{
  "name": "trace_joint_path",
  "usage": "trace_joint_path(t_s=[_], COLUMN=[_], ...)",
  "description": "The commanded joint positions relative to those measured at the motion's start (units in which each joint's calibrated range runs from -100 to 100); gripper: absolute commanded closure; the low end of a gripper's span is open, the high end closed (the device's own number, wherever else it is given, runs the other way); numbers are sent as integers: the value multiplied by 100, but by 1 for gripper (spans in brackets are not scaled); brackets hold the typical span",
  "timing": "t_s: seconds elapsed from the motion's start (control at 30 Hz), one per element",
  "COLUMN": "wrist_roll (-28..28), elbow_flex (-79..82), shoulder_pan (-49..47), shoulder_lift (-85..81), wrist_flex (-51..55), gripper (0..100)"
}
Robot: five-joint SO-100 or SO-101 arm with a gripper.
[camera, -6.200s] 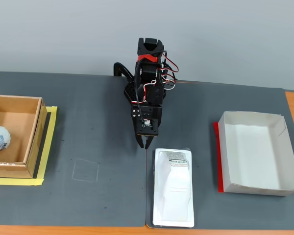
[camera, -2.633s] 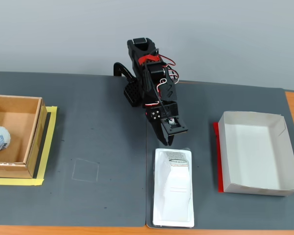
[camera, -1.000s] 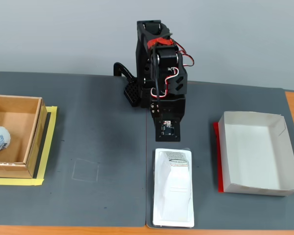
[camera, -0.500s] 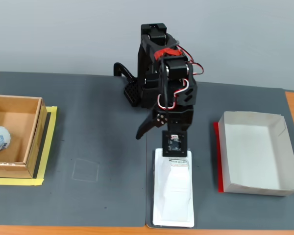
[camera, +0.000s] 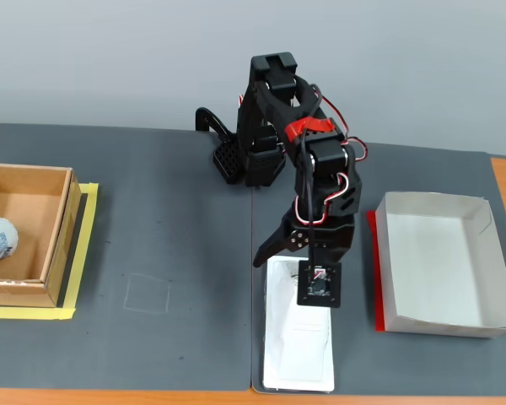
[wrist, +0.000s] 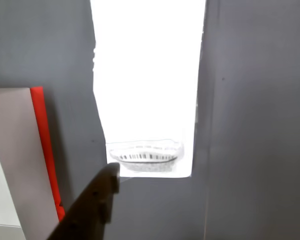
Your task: Pick the sandwich and put it in the gray box
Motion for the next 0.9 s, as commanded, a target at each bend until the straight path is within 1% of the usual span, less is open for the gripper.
trace_joint_path(t_s=[0.0,0.17,0.4,0.87], wrist_roll=[10,10,68,88], elbow_flex=[-284,-293,-293,-293], shoulder_pan=[-131,-138,-250,-310], shoulder_lift=[72,318,623,1225], wrist_flex=[-184,-236,-583,-783], gripper=[58,58,58,58])
